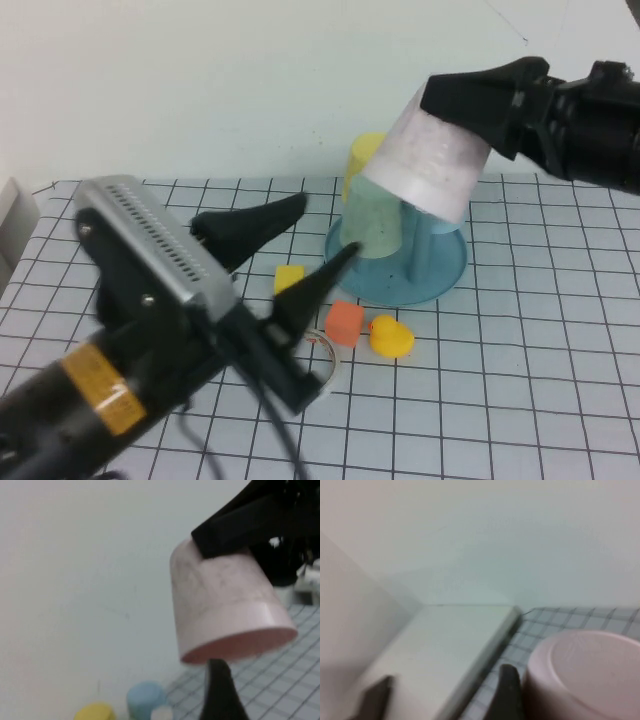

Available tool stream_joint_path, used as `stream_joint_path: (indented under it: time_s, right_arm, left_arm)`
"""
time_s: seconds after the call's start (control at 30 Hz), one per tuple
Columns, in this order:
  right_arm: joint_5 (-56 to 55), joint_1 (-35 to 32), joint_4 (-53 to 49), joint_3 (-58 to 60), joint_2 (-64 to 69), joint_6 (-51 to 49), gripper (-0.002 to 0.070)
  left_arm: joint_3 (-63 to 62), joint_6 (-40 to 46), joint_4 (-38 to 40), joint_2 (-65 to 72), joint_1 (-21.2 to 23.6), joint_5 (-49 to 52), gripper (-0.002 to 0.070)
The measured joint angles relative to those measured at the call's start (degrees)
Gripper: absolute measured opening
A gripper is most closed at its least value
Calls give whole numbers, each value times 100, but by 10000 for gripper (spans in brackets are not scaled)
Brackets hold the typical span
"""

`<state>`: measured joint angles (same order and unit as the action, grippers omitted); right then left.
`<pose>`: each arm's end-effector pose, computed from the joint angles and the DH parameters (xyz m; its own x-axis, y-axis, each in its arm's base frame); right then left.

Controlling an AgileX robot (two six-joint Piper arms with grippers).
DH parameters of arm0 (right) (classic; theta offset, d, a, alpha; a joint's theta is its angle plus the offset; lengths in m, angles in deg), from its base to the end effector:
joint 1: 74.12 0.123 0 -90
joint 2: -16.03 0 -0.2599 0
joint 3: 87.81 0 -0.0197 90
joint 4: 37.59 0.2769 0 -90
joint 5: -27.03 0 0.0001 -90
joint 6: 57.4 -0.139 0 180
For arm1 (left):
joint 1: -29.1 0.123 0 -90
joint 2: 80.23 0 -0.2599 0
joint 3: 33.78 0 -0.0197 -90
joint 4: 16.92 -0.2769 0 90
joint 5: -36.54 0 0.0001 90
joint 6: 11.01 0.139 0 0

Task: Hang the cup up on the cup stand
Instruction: Place the cup on the cup holder

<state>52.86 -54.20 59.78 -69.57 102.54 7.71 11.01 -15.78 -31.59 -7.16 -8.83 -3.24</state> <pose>0.3367 0.1860 0.3067 -0.5381 0.3284 -0.7763 -0.4918 0.6256 0.6056 0.2330 -0.2101 0.2857 0.2336 -0.0381 -0.9716 0.7099 0.6895 0.1436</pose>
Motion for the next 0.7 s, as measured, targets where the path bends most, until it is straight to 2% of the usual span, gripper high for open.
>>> stream_joint_path:
  time_s: [0.07, 0.2, 0.27, 0.5, 0.7]
  right_arm:
    - [-235, 0, 10, -12, 0, 548, 569]
    - [-861, 0, 46, -19, 9, 1759, 569]
    - [-1174, 0, 46, -34, 49, 2225, 569]
    - [-1586, 0, 101, -418, 767, 2920, 569]
    - [-1620, 0, 112, -1040, 1582, 3023, 569]
  left_arm:
    - [0, -13, 13, -392, 0, 737, 328]
    - [0, -13, 152, -1320, 0, 2645, 97]
    - [0, -13, 176, -1830, 0, 3619, 41]
    - [0, -47, -226, -3348, 0, 6242, 3]
    - [0, -869, -765, -4471, 0, 7553, 0]
